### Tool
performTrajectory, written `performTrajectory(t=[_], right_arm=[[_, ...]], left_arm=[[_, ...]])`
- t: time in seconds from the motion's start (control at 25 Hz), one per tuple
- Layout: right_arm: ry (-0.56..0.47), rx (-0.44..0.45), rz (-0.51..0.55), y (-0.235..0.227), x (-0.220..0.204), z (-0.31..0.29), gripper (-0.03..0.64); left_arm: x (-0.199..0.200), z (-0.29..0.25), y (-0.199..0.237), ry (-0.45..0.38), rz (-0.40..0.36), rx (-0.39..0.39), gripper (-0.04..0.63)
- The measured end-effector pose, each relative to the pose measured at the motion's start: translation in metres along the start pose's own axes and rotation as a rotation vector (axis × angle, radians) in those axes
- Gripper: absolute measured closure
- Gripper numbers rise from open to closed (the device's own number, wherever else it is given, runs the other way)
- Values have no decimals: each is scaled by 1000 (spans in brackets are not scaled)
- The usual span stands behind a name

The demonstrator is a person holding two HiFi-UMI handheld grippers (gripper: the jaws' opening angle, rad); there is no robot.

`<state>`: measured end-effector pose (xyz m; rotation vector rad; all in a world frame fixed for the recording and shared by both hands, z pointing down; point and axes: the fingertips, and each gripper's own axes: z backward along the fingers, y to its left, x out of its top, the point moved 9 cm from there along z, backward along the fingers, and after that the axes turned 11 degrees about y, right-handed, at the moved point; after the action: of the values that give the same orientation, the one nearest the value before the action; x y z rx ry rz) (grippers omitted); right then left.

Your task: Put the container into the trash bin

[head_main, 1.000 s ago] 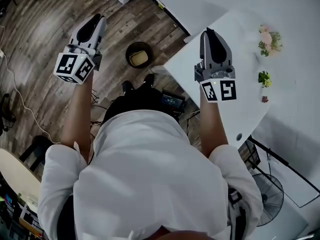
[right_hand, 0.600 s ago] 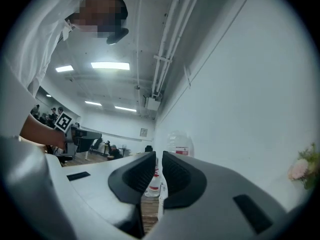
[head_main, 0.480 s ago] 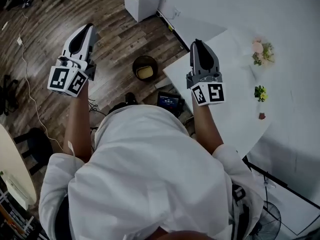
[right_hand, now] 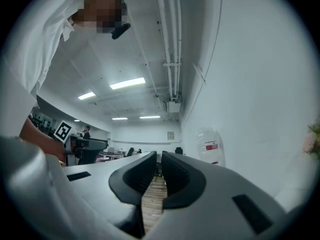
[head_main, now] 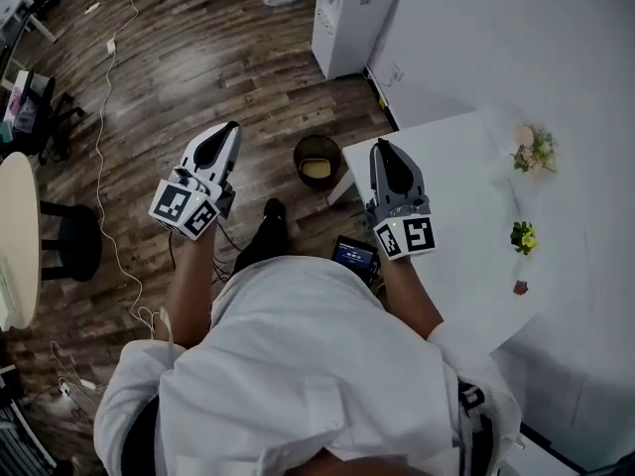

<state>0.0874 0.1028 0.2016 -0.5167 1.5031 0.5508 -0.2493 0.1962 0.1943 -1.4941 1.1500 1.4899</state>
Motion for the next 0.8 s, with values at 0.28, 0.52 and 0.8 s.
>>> performTrajectory(t=[0.28, 0.52, 0.8], right_arm=[[-12, 66, -14, 30, -9, 52, 562], [55, 67, -57, 48, -20, 82, 563], [93, 20, -32, 70, -17, 88, 563]], left_arm=[[-36, 52, -72, 81, 25, 20, 580], [-39, 80, -91, 102, 70, 11, 580], [-39, 88, -70, 99, 144, -11, 580]])
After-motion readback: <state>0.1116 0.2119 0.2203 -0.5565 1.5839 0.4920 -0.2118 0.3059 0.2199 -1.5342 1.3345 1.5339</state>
